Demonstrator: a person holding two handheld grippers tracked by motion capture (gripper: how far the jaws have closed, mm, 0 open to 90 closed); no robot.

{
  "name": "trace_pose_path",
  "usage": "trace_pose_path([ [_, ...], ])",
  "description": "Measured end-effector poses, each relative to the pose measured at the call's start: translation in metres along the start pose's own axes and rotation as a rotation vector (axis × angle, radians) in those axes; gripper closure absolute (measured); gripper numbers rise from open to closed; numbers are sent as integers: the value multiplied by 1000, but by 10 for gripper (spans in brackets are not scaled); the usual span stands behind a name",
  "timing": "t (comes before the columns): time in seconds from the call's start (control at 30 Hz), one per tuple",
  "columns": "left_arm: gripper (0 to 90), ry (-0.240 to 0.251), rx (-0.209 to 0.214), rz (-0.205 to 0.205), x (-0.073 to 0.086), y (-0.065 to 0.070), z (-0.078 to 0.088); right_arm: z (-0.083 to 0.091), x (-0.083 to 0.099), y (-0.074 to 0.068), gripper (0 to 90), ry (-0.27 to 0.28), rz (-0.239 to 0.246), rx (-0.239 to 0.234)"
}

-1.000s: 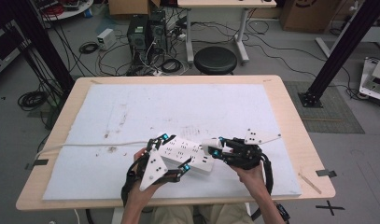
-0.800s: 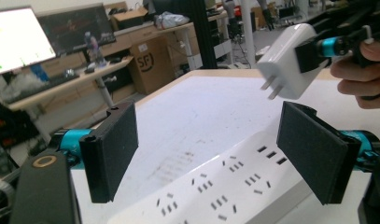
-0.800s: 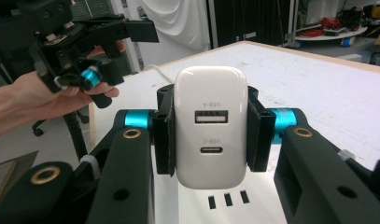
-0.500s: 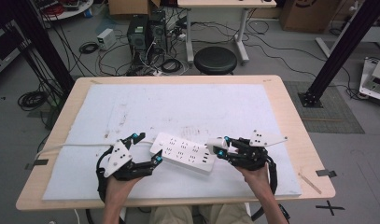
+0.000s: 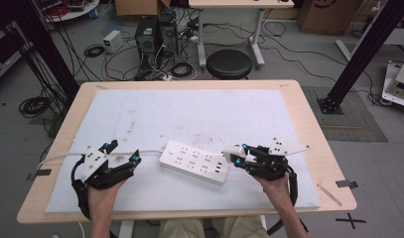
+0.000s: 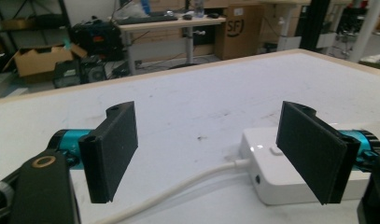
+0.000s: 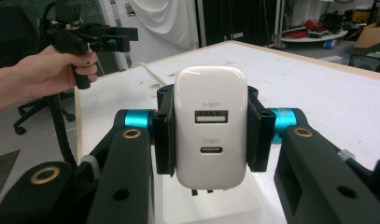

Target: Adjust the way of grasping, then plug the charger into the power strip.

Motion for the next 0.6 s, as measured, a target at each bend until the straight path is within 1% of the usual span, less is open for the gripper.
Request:
trace_pose_path([
  [0.07,206,1,-15,18,1,-5,4,1,1,1,633,-6,-7,1],
  [0.1,206,4,-22,26,1,-6,5,2,1,2,633,-7,-7,-5],
  [0.13,206,5,-29,28,2,-8,7,2,1,3,633,-7,-4,-6],
  [0.2,206,6,-32,33,1,-8,9,2,1,5,633,-13,-12,-23],
  [0.23,206,6,-32,33,1,-8,9,2,1,5,633,-13,-12,-23],
  [0.27,207,-4,-35,23,2,-8,10,0,1,9,633,-37,-29,-48],
  [0.3,207,-4,-35,23,2,-8,10,0,1,9,633,-37,-29,-48],
  [0.33,207,-1,-35,24,2,-8,10,-1,1,10,633,-57,-39,-56],
  [0.37,207,0,-33,24,1,-8,11,-2,1,11,632,-64,-36,-61],
  [0.43,207,-4,-35,23,2,-8,12,-5,1,14,632,-84,-35,-41],
  [0.53,207,-4,-37,22,2,-9,13,-10,1,18,632,-108,-53,-49],
  [0.6,207,0,-31,24,2,-9,14,-13,0,19,633,-125,-49,-56],
])
Point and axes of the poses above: each handheld gripper's, and its own axes: z roughly backward along the jaws, x roughly out of its underside, y roughly to its right, the point moved 7 cm from there along -z, roughly forward along the jaws, and after that the axes turned 12 degrees about z, right-handed, at the moved point
